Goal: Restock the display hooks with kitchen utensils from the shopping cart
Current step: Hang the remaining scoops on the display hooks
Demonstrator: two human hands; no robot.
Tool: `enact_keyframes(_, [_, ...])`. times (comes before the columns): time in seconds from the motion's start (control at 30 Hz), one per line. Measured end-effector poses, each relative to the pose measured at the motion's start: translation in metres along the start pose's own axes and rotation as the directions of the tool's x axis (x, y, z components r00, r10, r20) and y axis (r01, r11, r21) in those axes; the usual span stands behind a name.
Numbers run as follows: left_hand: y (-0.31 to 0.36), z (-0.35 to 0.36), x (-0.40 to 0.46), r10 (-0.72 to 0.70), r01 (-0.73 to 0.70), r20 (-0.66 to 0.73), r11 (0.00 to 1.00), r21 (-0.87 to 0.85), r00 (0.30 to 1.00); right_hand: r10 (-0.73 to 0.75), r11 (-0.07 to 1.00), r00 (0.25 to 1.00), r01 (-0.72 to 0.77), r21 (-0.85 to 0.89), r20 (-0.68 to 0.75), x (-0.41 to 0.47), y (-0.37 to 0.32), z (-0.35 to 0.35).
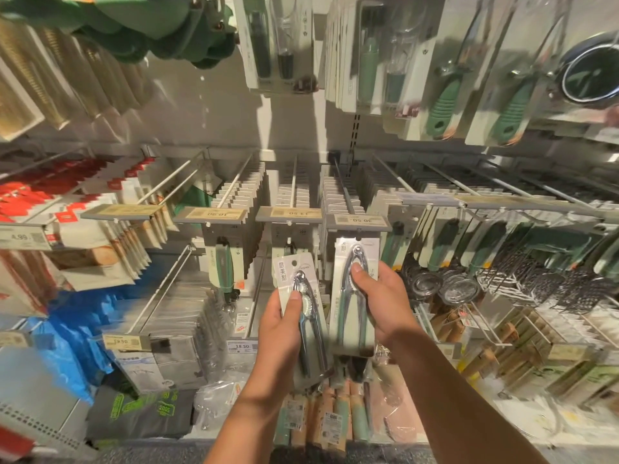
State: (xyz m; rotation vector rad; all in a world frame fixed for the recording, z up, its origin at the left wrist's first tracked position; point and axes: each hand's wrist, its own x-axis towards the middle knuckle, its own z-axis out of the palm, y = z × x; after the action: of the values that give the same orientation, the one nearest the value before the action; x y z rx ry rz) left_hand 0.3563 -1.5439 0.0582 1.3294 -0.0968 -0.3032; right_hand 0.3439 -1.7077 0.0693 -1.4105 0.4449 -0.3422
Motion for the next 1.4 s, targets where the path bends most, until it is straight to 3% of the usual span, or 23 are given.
enact_keyframes(0.17, [0.003,0.002,0.003,0.008,-0.008,0.004,1.000,0.022,1.000,0.071,0.997,0.997,-0.072,-0.041,-0.010,0.011,-0.008,-0.004])
enact_keyframes(0.33, [0.004,0.005,0.005,-0.005,0.006,-0.019,1.000,0.015,1.000,0.053,0.998,0.996,-0.055,-0.033,-0.067,0.033,0.019,-0.014])
enact_keyframes(0.6, [0.005,0.008,0.006,-0.050,0.050,0.004,0.998,0.029,0.999,0.057,0.981,0.981,-0.089,-0.171,-0.186,0.053,-0.008,0.005])
enact_keyframes(0.7, [0.005,0.005,0.007,-0.060,0.060,0.001,0.998,0.027,0.998,0.097,0.981,0.976,-0.128,-0.148,-0.197,0.059,-0.005,0.006])
enact_keyframes(0.93, [0.002,-0.004,0.007,-0.096,0.097,-0.036,0.995,0.005,0.995,0.220,0.968,0.971,-0.229,-0.100,-0.098,0.036,0.013,-0.002])
enact_keyframes(1.13, [-0.005,0.001,0.007,-0.087,0.087,-0.010,0.996,-0.005,0.996,0.220,0.969,0.975,-0.223,-0.106,-0.041,0.016,0.022,-0.007])
enact_keyframes(1.27, [-0.009,0.004,0.008,-0.071,0.073,0.054,0.997,-0.035,0.996,0.178,0.983,0.978,-0.171,-0.072,0.106,0.001,0.024,-0.001])
enact_keyframes(1.4, [-0.009,0.010,0.007,-0.051,0.053,0.093,0.999,-0.011,0.994,0.055,0.997,0.988,-0.046,-0.069,0.142,-0.012,0.024,0.003])
